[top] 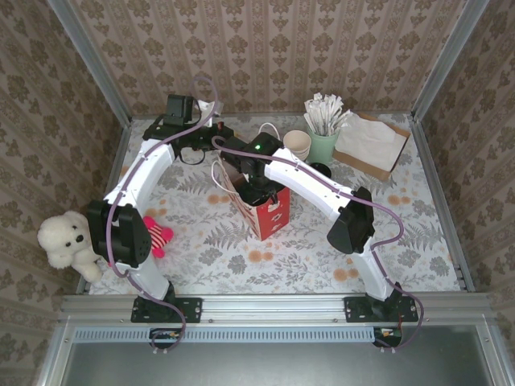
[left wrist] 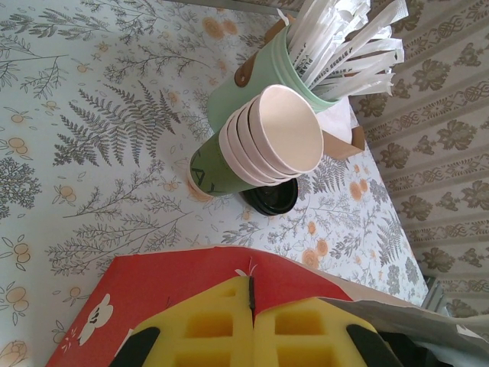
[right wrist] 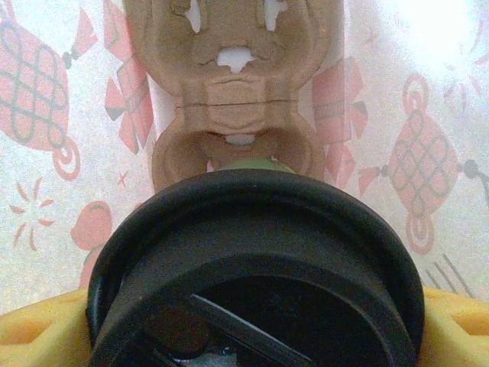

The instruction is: Pack the takeout coffee

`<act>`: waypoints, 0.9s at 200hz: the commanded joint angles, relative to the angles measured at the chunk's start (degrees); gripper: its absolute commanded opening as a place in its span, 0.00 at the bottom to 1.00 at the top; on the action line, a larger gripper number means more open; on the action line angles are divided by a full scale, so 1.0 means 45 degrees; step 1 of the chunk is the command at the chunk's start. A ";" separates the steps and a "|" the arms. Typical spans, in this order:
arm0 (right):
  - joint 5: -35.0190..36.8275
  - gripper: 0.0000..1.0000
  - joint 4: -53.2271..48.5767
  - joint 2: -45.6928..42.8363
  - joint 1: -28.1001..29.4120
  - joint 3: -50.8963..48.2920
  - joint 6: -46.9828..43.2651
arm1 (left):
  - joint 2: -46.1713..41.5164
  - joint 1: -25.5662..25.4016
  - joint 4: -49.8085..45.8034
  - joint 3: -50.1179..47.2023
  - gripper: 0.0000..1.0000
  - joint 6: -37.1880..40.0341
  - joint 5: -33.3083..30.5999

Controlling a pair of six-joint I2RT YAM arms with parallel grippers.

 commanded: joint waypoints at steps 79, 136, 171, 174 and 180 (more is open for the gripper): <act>0.0905 0.52 0.1141 -0.0254 -0.0194 -0.0633 -0.0138 | 0.0236 -0.0032 -0.0327 0.0404 0.00 0.0127 -0.0054; 0.0828 0.51 0.1981 -0.0461 -0.0260 -0.1535 -0.0251 | 0.0257 -0.0032 -0.0375 0.0480 0.00 0.0097 -0.0088; 0.0725 0.51 0.2314 -0.0510 -0.0301 -0.1650 -0.0250 | 0.0336 -0.0036 -0.0429 0.0512 0.00 0.0015 0.0003; 0.0717 0.52 0.2327 -0.0518 -0.0287 -0.1666 -0.0240 | 0.0337 -0.0039 -0.0441 0.0507 0.00 0.0024 0.0015; 0.0699 0.51 0.2372 -0.0555 -0.0295 -0.1698 -0.0220 | 0.0341 -0.0033 -0.0470 0.0533 0.00 0.0024 0.0035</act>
